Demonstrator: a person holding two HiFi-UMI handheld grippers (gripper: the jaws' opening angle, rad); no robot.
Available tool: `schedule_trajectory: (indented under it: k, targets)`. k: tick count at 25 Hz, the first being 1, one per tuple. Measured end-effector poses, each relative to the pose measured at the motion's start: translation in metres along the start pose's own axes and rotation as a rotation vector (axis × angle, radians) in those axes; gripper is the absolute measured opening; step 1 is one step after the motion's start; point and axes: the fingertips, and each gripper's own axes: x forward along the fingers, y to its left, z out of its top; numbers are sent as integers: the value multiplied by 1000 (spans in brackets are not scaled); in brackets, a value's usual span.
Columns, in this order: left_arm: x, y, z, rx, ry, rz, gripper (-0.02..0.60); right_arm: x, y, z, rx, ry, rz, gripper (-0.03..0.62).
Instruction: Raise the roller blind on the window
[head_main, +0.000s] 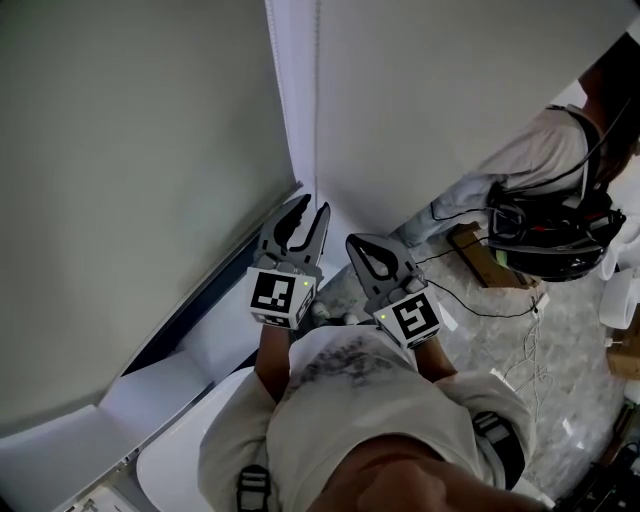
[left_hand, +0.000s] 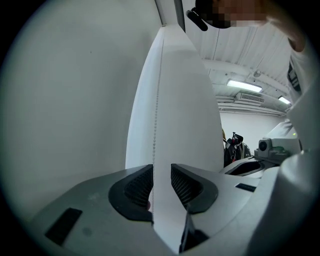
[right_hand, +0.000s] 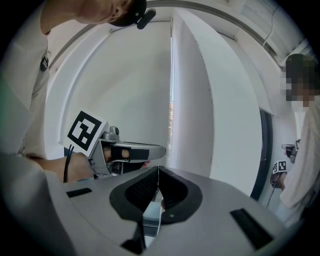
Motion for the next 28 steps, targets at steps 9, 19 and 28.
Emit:
schedule_trajectory:
  k: [9, 19, 28]
  targets:
    - [16, 13, -5, 9, 5, 1, 117, 2, -1, -3, -14, -7, -8, 63]
    - [25, 7, 1, 6, -25, -61, 77, 1, -1, -4, -10, 2, -44, 63]
    - [17, -2, -7, -12, -8, -74, 18, -1, -1, -6, -8, -8, -7, 63]
